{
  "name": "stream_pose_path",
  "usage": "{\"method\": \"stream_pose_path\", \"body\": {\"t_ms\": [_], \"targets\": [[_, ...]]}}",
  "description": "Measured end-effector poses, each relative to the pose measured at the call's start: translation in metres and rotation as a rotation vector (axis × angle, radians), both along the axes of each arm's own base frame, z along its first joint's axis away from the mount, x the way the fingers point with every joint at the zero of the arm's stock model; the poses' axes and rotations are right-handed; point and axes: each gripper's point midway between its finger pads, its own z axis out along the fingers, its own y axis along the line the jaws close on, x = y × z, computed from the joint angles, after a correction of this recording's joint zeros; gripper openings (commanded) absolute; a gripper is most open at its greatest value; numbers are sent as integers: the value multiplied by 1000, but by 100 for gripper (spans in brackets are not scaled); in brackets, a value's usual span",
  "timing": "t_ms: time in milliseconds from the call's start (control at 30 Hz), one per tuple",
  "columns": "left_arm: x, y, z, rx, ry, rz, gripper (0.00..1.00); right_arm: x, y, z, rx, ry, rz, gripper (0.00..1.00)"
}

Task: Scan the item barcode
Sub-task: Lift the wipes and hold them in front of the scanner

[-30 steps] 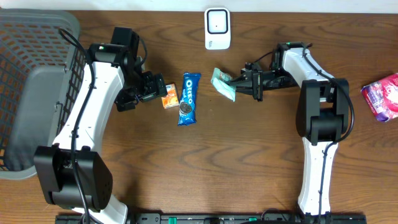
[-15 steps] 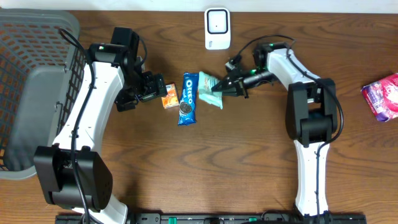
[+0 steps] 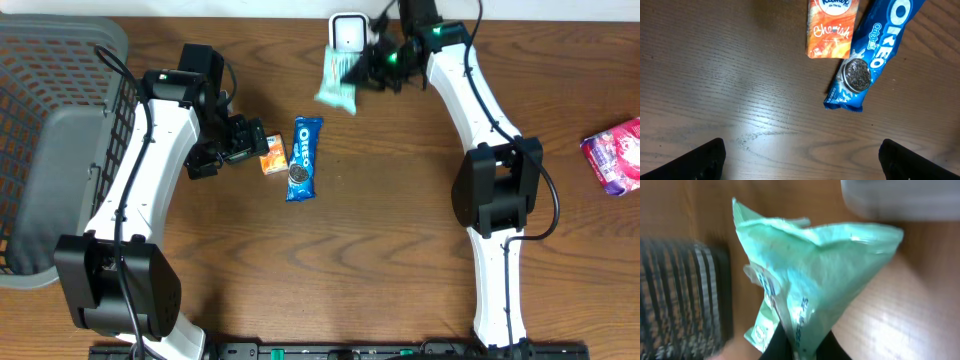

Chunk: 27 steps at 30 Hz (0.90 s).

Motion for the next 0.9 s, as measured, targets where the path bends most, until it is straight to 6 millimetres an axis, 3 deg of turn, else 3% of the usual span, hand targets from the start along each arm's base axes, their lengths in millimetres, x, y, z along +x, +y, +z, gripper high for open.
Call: {"method": "stream_pose_path", "body": {"t_ms": [167,300,567,767,900], "targets": [[0,0,0,0,0,0,98,47,3,19,-46,-250,-67,1],[0,0,0,0,0,0,98,71,6,26,-147,-382,-159,1],[0,0,0,0,0,0,98,92,-8,27,-333,-477,-343,1],[0,0,0,0,0,0,98,106,-34,32,-379,-507,-427,1],[0,0,0,0,0,0,98,106,-61,22,-424,-460,-457,1]]}}
